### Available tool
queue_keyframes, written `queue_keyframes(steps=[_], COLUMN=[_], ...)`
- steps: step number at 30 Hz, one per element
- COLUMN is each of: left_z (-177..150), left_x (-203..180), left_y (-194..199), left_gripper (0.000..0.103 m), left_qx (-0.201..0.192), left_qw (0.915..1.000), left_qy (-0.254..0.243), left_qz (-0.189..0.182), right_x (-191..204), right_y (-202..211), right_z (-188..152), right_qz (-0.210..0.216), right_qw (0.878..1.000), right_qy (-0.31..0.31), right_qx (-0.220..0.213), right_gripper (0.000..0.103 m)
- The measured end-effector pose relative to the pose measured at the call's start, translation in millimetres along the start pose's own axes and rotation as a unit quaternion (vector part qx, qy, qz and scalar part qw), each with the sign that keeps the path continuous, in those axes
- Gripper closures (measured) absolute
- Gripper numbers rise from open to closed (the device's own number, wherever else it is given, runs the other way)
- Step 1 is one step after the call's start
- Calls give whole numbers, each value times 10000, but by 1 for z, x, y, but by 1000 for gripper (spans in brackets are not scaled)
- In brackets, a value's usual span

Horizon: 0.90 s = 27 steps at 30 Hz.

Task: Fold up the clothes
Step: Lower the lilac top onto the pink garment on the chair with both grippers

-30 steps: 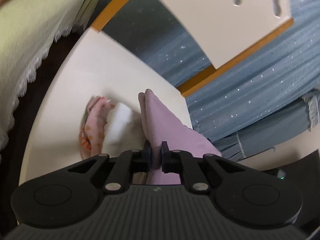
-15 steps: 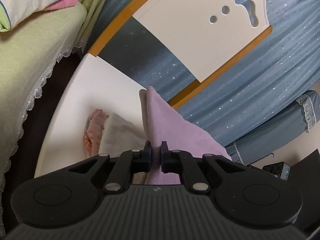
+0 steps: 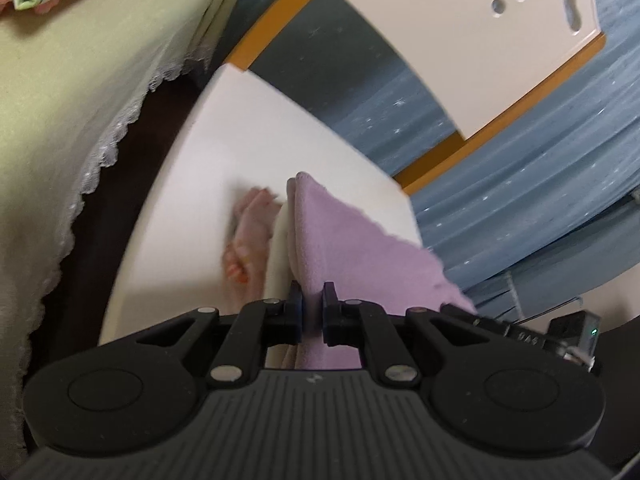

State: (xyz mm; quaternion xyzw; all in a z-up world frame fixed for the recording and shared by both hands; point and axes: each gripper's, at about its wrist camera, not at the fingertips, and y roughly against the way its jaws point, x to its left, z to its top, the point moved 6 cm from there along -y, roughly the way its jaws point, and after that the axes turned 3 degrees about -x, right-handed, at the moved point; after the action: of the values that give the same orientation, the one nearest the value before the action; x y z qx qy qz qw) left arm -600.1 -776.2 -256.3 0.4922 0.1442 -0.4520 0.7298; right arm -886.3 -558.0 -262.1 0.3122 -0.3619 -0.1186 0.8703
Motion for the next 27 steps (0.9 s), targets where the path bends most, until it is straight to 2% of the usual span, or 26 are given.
queue_keyframes(steps=[1, 2, 3, 6, 9, 11, 13, 16, 19, 22, 25, 27], left_z=[0, 3, 6, 19, 24, 24, 22, 18, 14, 19, 25, 29], left_x=[0, 0, 0, -6, -23, -37, -47, -46, -32, -33, -46, -55], left_y=[2, 5, 10, 29, 32, 23, 10, -14, -33, -28, -15, -17], left_gripper=[88, 82, 80, 81, 81, 81, 81, 81, 87, 91, 90, 87], left_qx=[-21, -75, -181, -551, -606, -573, -516, -363, -213, -260, -454, -502], left_qw=[9999, 9997, 9991, 9965, 9954, 9938, 9919, 9910, 9909, 9918, 9910, 9888], left_qy=[-47, -94, -156, -345, -590, -858, -1067, -1143, -1078, -1025, -1133, -1276], left_qz=[90, 224, 361, 532, 444, 423, 451, 591, 777, 714, 550, 594], right_x=[0, 2, 4, 10, 25, 40, 48, 44, 34, 32, 47, 59], right_y=[2, 7, 12, 27, 35, 33, 26, 12, 5, 9, 17, 18], right_z=[-1, -1, -1, -2, -5, -10, -16, -28, -41, -43, -30, -19], right_qz=[-129, -272, -415, -842, -1187, -1027, -843, -980, -1050, -1054, -1044, -1032], right_qw=[9998, 9992, 9980, 9913, 9758, 9696, 9682, 9673, 9686, 9694, 9633, 9579], right_qy=[106, 254, 401, 842, 1579, 1952, 2142, 2228, 2181, 2148, 2345, 2492], right_qx=[-67, -165, -264, -557, -938, -1058, -980, -719, -574, -542, -788, -981], right_gripper=[49, 49, 49, 51, 57, 66, 70, 73, 73, 72, 72, 72])
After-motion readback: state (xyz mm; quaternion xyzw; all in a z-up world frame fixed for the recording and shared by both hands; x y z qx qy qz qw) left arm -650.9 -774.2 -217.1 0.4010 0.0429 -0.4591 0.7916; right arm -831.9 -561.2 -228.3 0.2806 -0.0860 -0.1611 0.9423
